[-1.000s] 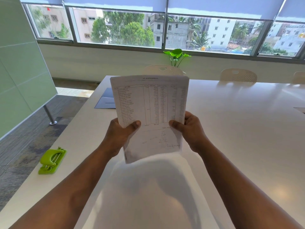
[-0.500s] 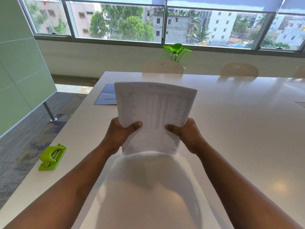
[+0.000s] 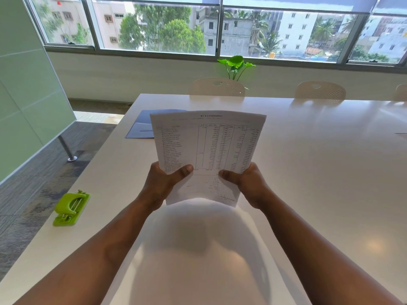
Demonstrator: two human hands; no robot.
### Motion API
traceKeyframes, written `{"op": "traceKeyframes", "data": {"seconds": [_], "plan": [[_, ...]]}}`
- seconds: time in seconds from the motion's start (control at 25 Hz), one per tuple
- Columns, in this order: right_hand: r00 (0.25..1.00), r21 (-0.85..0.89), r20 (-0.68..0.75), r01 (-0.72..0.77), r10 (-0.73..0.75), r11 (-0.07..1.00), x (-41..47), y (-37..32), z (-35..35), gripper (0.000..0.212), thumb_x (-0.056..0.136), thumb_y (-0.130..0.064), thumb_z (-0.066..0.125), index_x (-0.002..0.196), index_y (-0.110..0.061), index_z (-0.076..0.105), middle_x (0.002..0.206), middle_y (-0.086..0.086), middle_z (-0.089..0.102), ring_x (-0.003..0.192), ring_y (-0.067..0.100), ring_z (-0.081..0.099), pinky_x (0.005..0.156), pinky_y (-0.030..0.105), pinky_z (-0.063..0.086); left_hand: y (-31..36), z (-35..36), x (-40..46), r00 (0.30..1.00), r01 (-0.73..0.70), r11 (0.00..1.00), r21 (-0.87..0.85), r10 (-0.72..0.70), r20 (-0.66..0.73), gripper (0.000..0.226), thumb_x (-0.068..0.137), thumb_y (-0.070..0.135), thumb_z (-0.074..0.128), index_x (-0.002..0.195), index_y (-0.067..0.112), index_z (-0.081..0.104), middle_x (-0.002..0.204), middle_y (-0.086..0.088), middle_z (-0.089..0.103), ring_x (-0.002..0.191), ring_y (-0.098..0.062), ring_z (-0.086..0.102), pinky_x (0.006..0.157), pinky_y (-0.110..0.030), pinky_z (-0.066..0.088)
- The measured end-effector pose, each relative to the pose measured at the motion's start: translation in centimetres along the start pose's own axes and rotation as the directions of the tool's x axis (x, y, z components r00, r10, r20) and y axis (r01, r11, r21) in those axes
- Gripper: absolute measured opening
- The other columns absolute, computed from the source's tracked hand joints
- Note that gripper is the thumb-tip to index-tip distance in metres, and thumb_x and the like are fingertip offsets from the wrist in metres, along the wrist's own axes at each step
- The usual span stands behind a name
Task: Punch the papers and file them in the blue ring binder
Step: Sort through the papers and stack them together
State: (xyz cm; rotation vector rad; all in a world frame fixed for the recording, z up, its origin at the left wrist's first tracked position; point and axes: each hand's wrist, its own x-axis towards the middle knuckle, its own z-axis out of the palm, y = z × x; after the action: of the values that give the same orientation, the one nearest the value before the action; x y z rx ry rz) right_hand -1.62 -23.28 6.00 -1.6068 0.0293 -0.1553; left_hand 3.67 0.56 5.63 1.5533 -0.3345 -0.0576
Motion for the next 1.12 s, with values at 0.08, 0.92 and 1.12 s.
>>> {"op": "traceKeyframes", "data": {"seconds": [0.08,0.92,1.12], "plan": [[1.0,0.016,0.011,-0.024,0.024,1.0,-0.2,0.3,-0.1,0.037,0.087,0.002,0.076,0.11,-0.027,0.076,0.116,0.001,0.077,0.111,0.031,0.07,0.095,0.052,0.059,-0.3,-0.1,-0.1,0.999,0.015,1.0,-0.013,-0.014,0.046,0.044,0.072,0.037,0.087,0.113,0.033,0.071,0.11,0.01,0.077,0.1,-0.019,0.073,0.082,-0.035,0.062],[0.997,0.018,0.034,-0.072,0.072,0.997,0.7,0.8,-0.6,0.026,0.093,-0.004,0.071,0.118,-0.01,0.073,0.117,0.008,0.077,0.108,0.034,0.072,0.09,0.053,0.06,-2.0,0.2,1.0,0.988,0.136,0.99,0.047,-0.132,-0.08,0.017,0.098,0.023,0.066,0.114,0.027,0.064,0.108,0.005,0.072,0.098,-0.022,0.069,0.073,-0.032,0.062],[0.981,0.385,0.014,-0.182,0.191,0.905,0.2,1.7,-0.1,0.022,0.095,0.003,0.062,0.116,-0.002,0.068,0.113,0.018,0.075,0.095,0.03,0.075,0.079,0.036,0.063,-1.7,0.5,1.6,0.953,0.159,0.955,-0.249,-0.215,-0.214,0.02,0.097,0.011,0.067,0.112,0.025,0.063,0.115,-0.004,0.072,0.107,-0.03,0.068,0.095,-0.054,0.057]]}}
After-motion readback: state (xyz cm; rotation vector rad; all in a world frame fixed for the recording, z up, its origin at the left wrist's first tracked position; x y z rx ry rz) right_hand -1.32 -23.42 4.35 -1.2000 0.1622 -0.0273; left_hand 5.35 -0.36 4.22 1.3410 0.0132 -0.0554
